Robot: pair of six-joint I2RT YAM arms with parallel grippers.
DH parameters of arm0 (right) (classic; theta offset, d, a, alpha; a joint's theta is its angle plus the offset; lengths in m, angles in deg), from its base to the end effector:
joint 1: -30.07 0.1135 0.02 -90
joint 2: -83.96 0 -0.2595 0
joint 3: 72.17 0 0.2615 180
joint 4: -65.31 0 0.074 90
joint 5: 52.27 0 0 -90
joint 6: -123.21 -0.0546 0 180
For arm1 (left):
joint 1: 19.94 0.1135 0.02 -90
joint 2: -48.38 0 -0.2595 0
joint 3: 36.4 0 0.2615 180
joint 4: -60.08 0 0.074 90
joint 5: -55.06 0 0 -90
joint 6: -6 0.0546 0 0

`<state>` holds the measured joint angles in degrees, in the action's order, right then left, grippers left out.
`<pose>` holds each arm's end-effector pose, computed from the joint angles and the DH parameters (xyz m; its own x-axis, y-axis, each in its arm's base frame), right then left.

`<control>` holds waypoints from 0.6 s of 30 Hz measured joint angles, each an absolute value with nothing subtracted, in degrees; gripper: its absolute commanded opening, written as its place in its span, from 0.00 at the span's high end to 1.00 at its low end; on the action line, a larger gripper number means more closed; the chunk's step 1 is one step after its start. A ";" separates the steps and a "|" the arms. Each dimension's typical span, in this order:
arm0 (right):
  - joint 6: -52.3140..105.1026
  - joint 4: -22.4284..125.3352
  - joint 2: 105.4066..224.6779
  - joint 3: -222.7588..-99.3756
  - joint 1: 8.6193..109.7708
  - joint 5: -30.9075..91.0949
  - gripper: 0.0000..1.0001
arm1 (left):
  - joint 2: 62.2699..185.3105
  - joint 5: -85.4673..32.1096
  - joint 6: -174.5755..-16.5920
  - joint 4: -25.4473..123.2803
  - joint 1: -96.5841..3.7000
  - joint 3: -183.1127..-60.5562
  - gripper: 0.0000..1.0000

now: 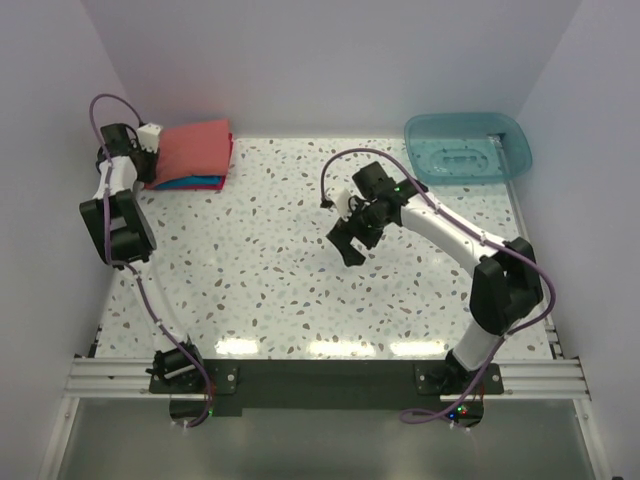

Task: Fold and stack the t-shirts
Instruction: Reset both grippers

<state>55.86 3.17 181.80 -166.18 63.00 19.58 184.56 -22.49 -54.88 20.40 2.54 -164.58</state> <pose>0.2993 0.2141 0.2381 -0.4675 -0.7388 -0.4854 -0.8702 0.4812 0.1057 0.5145 0.2002 0.1626 -0.7133 0.2191 -0.6657 0.1235 0.9743 0.1884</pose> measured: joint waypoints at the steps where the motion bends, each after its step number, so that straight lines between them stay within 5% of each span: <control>1: 56.08 3.19 181.39 -165.90 63.00 19.80 0.01 | 184.54 -23.13 -54.88 20.44 2.54 -164.51 0.68; 9: 56.78 3.30 178.13 -164.30 62.12 20.61 0.01 | 178.88 -19.59 -55.93 17.86 2.97 -161.65 0.27; 10: 56.76 3.45 177.52 -164.04 61.77 20.68 0.01 | 177.24 -18.76 -56.58 17.54 2.97 -161.65 0.00; 18: 54.36 8.19 167.88 -159.89 54.23 21.68 0.01 | 161.55 -16.20 -60.45 13.21 -1.38 -166.81 0.00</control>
<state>54.36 8.19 167.88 -159.89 54.23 21.68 161.55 -16.20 -60.45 13.21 -1.38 -166.81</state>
